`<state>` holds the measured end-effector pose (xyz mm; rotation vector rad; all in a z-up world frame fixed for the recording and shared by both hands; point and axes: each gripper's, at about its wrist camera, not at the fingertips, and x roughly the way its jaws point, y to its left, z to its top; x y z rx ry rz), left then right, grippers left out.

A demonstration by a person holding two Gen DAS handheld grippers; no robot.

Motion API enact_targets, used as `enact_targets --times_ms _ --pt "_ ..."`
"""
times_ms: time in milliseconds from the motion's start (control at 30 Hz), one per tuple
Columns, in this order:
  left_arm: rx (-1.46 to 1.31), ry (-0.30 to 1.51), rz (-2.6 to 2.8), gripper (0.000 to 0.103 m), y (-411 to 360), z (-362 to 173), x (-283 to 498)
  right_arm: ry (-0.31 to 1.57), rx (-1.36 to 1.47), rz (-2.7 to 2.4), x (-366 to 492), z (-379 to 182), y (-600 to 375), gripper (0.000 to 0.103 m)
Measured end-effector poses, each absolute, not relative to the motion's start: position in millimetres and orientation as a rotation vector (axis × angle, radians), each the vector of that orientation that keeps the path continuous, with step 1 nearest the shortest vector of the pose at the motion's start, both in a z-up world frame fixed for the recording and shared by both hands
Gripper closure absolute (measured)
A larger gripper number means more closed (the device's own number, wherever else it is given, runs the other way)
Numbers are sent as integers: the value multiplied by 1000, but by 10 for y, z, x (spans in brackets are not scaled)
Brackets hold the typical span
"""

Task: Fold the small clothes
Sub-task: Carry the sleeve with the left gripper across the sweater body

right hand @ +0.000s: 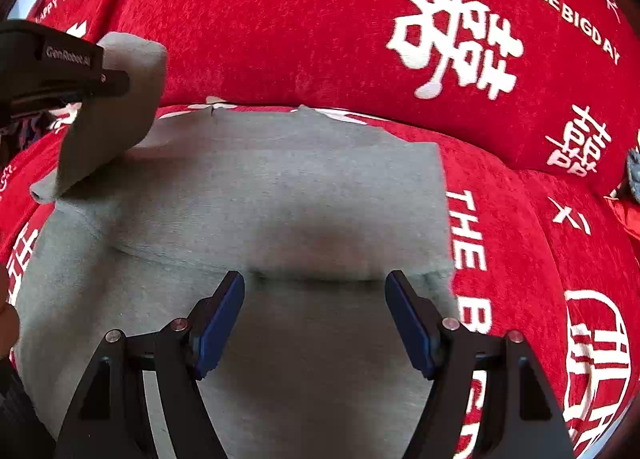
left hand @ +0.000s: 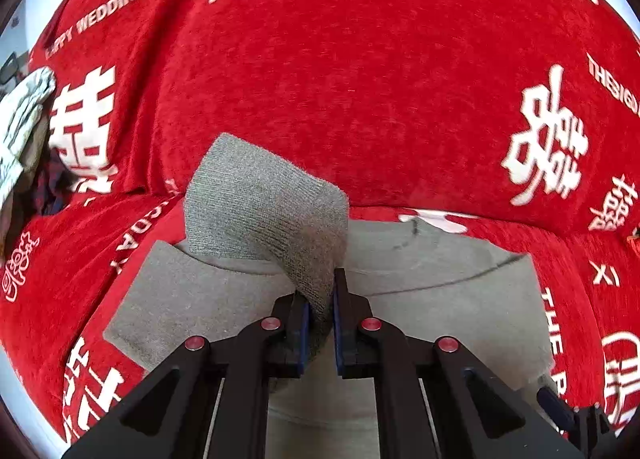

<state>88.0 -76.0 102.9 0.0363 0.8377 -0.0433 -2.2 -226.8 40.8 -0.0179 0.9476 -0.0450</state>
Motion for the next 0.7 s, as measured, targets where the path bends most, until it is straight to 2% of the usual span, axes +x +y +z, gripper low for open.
enact_targets --times_ms 700 --pt "193 864 -158 92 -1661 859 599 910 97 -110 -242 471 -2888 27"
